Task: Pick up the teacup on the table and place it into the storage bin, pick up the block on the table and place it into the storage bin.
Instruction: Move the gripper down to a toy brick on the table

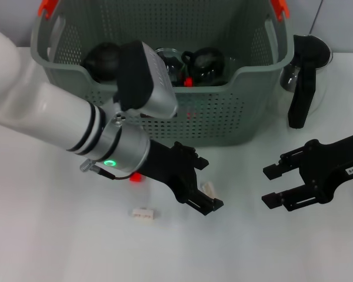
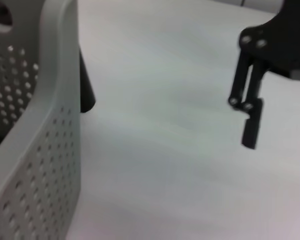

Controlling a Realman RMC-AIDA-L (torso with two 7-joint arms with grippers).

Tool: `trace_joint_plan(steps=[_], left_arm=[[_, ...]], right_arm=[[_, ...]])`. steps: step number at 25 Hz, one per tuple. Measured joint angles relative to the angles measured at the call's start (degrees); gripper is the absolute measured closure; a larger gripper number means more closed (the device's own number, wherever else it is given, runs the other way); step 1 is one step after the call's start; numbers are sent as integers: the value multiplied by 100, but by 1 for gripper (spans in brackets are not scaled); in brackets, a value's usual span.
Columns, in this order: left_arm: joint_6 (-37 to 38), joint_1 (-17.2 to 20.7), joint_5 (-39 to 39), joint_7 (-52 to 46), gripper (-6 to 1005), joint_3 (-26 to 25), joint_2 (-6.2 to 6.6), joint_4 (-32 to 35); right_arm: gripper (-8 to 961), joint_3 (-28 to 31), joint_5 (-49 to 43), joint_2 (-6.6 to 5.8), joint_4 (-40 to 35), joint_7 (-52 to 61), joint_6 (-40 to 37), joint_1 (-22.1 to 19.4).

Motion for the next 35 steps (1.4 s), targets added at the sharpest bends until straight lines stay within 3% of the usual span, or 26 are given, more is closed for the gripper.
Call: trace_joint_plan(steps=[14, 26, 35], left_arm=[[-1211, -167, 0, -18, 48, 816, -14, -620], [-1620, -177, -34, -64, 52, 1111, -30, -733], [-1631, -185, -16, -74, 130, 1234, -29, -734]], right_arm=[[288, -2, 0, -2, 0, 11, -3, -30], [288, -1, 0, 14, 0, 11, -9, -28], [287, -2, 0, 22, 0, 11, -4, -32]])
